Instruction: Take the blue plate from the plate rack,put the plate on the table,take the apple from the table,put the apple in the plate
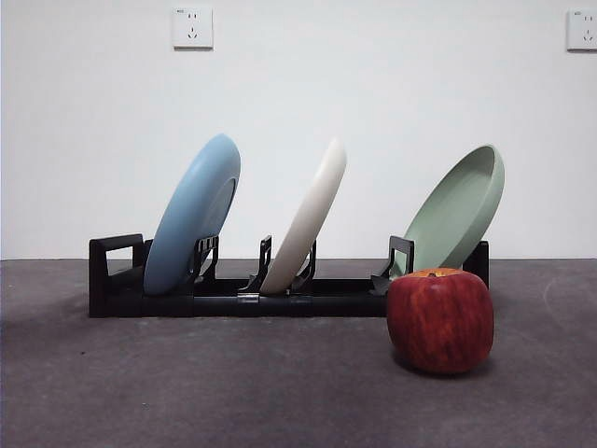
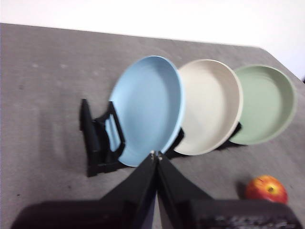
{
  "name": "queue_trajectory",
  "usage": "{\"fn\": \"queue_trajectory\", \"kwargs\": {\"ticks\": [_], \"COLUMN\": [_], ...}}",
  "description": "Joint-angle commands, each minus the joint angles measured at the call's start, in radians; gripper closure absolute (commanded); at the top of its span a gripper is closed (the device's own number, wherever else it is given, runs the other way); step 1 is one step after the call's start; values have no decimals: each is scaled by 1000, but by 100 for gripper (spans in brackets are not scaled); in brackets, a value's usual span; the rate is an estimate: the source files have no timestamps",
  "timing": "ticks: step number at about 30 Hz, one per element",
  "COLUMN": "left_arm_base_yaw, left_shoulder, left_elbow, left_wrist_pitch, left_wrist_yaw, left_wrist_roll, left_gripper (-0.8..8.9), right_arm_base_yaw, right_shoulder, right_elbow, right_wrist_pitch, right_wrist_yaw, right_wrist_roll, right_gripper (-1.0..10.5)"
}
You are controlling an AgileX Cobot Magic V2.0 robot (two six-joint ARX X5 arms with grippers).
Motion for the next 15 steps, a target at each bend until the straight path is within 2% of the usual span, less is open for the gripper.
{"fn": "queue_trajectory", "kwargs": {"ticks": [1,3,5,6,9,10,15], "left_arm_base_yaw": [2,1,0,0,-2,-8,-71], "left_shoulder": [79,124,161,178,217,237,384], "left_elbow": [94,143,176,186,194,194,217], "left_wrist_pitch": [-74,-113,-134,-136,-113,-100,44], "left_wrist_yaw": [43,69,94,105,121,122,139], "left_wrist_roll": [64,76,90,90,84,80,28], "left_gripper": [816,813,798,742,423,383,383], "right_arm_base_yaw": [-2,-2,-2,-2,-2,-2,-2], "right_shoulder": [80,121,151,163,184,191,192], "right_elbow": [72,101,116,121,123,123,123], "right_wrist_pitch": [-71,-98,-106,-108,-108,-109,-108], "right_wrist_yaw": [-54,-87,-94,-94,-100,-101,-101], "right_wrist_roll": [-101,-126,-126,-126,-126,-125,-124], "right_gripper": [944,934,860,793,583,527,533]}}
